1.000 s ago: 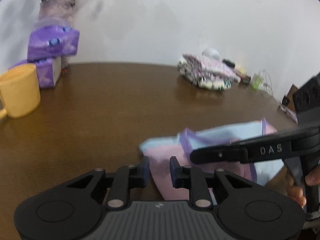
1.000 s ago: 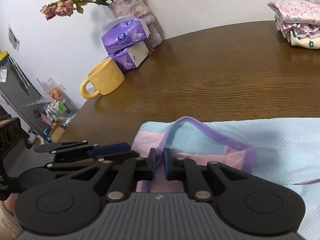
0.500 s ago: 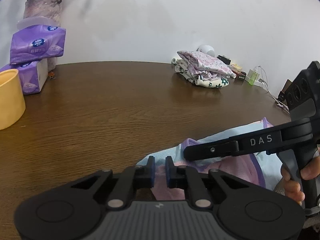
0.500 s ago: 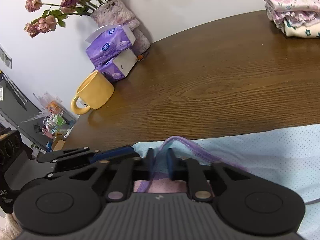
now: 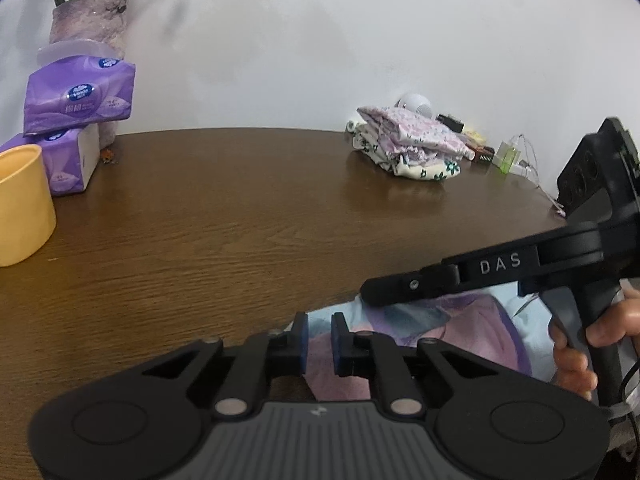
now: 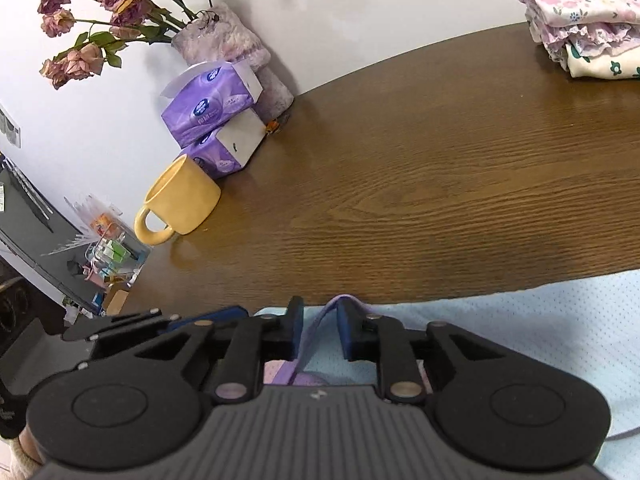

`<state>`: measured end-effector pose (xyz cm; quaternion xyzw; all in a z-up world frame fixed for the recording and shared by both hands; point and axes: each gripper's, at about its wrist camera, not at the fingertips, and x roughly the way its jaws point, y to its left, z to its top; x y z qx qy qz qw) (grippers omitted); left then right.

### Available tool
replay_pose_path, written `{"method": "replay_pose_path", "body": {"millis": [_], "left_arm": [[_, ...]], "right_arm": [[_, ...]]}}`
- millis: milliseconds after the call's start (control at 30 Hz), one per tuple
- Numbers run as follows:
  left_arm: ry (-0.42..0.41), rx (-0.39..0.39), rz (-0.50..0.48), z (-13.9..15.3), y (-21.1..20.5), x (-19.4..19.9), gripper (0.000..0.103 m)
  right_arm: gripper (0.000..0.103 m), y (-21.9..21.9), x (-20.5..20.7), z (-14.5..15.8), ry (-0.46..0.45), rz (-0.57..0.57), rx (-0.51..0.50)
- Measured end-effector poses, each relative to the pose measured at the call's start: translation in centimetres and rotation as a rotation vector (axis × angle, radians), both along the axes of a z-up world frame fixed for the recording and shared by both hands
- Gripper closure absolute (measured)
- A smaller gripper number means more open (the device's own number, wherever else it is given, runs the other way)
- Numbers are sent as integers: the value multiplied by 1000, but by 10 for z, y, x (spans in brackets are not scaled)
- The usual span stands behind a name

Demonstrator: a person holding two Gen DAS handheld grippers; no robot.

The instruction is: Fold clothes

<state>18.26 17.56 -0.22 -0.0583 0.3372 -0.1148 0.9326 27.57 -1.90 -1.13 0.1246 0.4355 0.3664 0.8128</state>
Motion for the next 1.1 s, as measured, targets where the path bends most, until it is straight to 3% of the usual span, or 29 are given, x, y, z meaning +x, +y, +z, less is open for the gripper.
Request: {"method": "replay_pose_path", "body": {"millis": [67,233,300,367,400,533,633,767,867,1033,1100], "left_arm": [[1,4,1,-1,0,0,93],[-9,9,7,1,-1,-2,93],[-41,18,5,8,-2,-8,92],[-83,35,-18,16,-7,-16,92],[-95,48,-33,19,-11,-18,92],[-101,74,-86,19,-25,-23,92],[-67,71,-102,11,-31,-19,92],[-42,75,-101,3,-34,-16,92],[-27,73,-100,-1,-33,-14,92],[-25,73,-103,-3,-32,-14,92],[-24,72,-105,-3,-33,-13,92]], "right_arm": [[100,1,1,-1,-8,0,-13],[98,0,2,-4,-3,1,-16],[91,-11,0,4,4,-15,43],[65,-30,-7,19,-31,-28,94],[63,-39,-12,27,-73,-41,81],[63,-66,-32,42,-168,-75,-28],[63,-74,-38,32,-142,-81,-89],[64,-80,-40,13,-90,-81,-86],[90,-77,-43,7,-103,-72,-99],[90,-75,-46,2,-124,-68,-144],[87,-79,-47,2,-110,-63,-116]]}}
